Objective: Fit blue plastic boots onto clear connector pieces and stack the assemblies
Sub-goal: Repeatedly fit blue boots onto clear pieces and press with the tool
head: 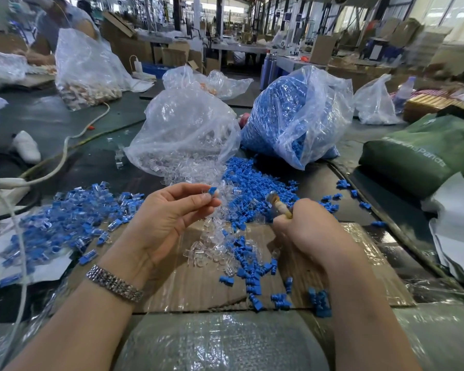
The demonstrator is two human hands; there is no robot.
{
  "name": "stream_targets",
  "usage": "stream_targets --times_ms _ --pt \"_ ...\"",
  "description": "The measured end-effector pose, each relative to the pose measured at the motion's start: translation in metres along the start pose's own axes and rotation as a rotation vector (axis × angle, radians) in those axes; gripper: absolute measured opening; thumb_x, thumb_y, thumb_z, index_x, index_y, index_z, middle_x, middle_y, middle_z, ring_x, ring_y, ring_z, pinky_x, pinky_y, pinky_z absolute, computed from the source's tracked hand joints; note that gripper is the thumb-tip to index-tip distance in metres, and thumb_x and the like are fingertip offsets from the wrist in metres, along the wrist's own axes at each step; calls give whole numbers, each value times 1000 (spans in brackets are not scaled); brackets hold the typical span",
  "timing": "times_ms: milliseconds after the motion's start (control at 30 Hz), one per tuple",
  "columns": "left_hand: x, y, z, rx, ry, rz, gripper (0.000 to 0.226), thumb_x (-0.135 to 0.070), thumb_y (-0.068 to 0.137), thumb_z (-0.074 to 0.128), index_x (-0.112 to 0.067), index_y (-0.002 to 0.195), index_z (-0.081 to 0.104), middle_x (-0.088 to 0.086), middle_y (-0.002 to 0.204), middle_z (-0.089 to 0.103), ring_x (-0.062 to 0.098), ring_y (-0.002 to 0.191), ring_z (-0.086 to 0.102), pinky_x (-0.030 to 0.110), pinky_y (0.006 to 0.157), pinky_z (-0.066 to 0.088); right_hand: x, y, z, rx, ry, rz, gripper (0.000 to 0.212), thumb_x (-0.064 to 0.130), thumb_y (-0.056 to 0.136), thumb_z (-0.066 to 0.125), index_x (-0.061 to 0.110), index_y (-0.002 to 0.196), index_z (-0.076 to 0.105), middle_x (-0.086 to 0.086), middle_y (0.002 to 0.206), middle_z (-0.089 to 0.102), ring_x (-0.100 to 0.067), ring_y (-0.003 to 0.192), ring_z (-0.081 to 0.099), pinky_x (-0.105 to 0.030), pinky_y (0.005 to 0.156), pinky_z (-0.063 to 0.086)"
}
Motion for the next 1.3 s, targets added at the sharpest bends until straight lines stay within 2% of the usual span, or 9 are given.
stream_targets --times_ms 133,233,333,433,533,633,867,1100,1300 --pt "-2 1 -3 -13 31 7 18 0 76 75 -7 92 81 20 106 76 25 93 75 24 69 60 11 -4 -10 105 423 -96 23 14 98 59 -6 86 59 -14 74 50 -24 64 48 -37 58 46" --pt "-5 1 -4 -9 23 6 19 -3 75 75 -11 91 82 15 106 77 21 94 75 24 70 60 31 -20 -5 439 762 -183 15 8 102 56 -3 105 66 -13 82 66 -22 73 70 -36 72 62" --pt "-5 1 -4 -27 42 25 20 -8 72 76 -16 88 82 10 104 78 16 93 74 23 74 60 47 -31 10 620 719 -260 21 12 103 57 -4 114 63 -14 98 74 -31 97 74 -48 90 60" --pt "-5 1 -3 -36 51 37 19 -8 71 77 -18 86 82 7 101 77 18 96 71 28 83 57 61 -38 18 636 608 -312 24 20 104 57 -4 110 62 -10 96 76 -26 92 75 -48 92 60" --pt "-4 -1 -2 -44 57 54 19 -10 70 79 -17 88 81 10 103 76 29 104 67 48 103 47 69 -42 20 649 615 -327 26 22 104 57 -3 110 63 -12 95 77 -23 87 76 -42 84 61" --pt "-4 -3 -2 -49 102 80 21 -10 71 81 -15 92 80 15 105 75 31 102 65 56 107 41 69 -41 19 640 622 -325 31 24 104 57 -4 117 60 -14 96 77 -25 88 76 -43 85 61" --pt "-11 -5 0 -24 381 201 29 -30 68 84 -23 96 81 8 104 78 21 98 72 41 93 53 66 -40 21 619 593 -314 33 30 104 56 -2 111 60 -10 89 76 -27 87 77 -37 78 62" --pt "-12 -7 2 -62 450 253 24 -29 71 79 -27 95 82 3 99 79 11 88 71 31 84 54 69 -37 25 457 536 -306 45 41 104 55 0 92 66 -8 68 69 -25 58 69 -35 62 61" --pt "-17 -9 2 -86 463 291 20 -23 75 78 -25 94 81 2 96 79 9 87 71 21 78 56 67 -33 26 483 540 -303 49 49 101 56 1 100 67 -6 72 74 -27 65 74 -43 74 63"
Point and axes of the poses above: each hand's wrist, its own y-axis towards the middle knuckle, its own z-axis out of the palm, x = y × z, the point moved 5 cm from there along y, towards the middle knuckle
